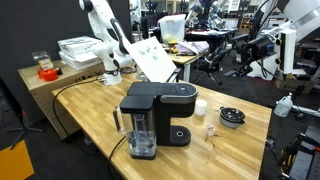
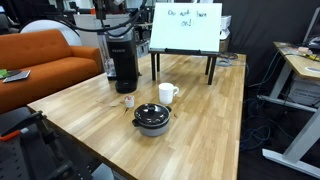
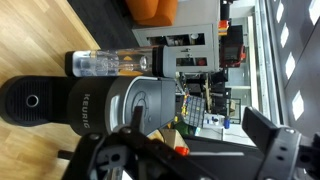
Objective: Open the water reservoir lid on the Keurig machine
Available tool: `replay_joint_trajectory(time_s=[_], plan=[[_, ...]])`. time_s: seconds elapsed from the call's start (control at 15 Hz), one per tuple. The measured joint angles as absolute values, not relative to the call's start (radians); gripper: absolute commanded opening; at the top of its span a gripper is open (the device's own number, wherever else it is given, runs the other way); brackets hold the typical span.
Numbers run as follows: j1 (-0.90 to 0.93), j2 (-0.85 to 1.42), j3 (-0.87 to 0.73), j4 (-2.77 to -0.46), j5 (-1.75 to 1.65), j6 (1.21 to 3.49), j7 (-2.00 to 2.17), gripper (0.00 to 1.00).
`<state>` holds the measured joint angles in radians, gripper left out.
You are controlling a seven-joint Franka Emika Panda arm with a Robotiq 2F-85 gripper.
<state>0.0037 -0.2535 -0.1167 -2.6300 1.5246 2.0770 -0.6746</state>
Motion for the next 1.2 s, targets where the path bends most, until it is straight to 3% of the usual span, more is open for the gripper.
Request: replay_joint_trajectory(time_s=[0.8,1.2], plan=[[-0.009,-0.246,-0.107,-2.629,1.525,2.022,-0.672,1.0],[-0.066,-0.136,-0.129,-2.631,1.544,1.928,-0.707,1.0]])
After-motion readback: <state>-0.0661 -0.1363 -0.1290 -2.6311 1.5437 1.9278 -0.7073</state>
